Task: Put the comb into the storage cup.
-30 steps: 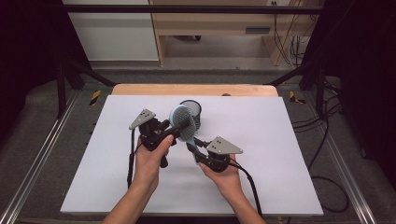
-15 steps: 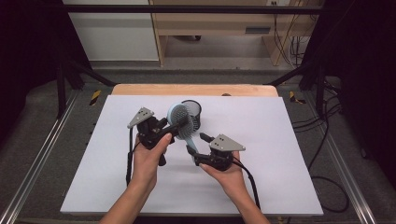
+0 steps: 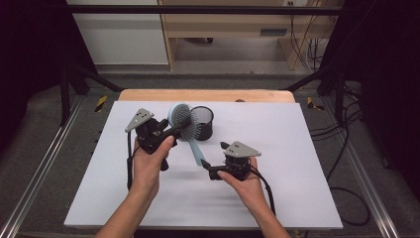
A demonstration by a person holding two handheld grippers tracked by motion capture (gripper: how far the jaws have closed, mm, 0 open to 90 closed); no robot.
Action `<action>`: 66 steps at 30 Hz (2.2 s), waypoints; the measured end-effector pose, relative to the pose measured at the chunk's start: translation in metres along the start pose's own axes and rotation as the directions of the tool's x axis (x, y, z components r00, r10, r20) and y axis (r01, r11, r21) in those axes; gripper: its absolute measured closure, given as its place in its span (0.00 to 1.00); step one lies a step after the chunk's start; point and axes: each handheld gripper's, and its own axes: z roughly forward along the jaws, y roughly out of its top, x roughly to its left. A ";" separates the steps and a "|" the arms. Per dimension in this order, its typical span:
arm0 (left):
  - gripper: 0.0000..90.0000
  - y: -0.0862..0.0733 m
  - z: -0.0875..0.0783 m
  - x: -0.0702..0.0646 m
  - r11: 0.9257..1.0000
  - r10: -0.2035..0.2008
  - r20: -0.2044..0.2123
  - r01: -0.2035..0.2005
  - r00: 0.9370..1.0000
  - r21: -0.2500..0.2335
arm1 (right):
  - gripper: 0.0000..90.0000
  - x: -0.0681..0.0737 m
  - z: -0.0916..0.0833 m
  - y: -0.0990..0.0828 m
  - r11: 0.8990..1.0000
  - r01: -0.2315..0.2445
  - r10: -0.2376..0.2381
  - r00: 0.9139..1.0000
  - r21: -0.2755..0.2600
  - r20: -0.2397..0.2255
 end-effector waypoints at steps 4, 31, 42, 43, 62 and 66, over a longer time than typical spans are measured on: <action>0.57 0.007 -0.001 0.001 0.999 0.029 -0.011 -0.029 1.000 -0.023 | 0.10 -0.004 -0.005 -0.001 1.000 -0.008 0.008 1.000 0.011 0.003; 0.57 0.046 0.005 0.007 0.994 0.083 -0.055 -0.087 0.995 -0.068 | 0.07 -0.059 -0.107 -0.038 0.994 -0.020 0.038 0.985 -0.105 0.167; 0.56 0.065 0.017 0.014 0.993 0.085 -0.069 -0.090 0.994 -0.081 | 0.05 -0.065 -0.117 -0.038 0.996 -0.029 0.044 0.984 -0.089 0.175; 0.56 0.069 0.018 0.015 0.992 0.086 -0.075 -0.092 0.994 -0.087 | 0.05 -0.067 -0.119 -0.039 0.995 -0.036 0.052 0.981 -0.090 0.188; 0.56 0.093 0.033 0.020 0.990 0.086 -0.101 -0.096 0.991 -0.098 | 0.04 -0.063 -0.113 -0.043 0.994 -0.059 0.074 0.983 -0.090 0.171; 0.56 0.096 0.036 0.022 0.990 0.082 -0.106 -0.093 0.991 -0.105 | 0.04 -0.063 -0.113 -0.043 0.995 -0.051 0.066 0.984 -0.091 0.163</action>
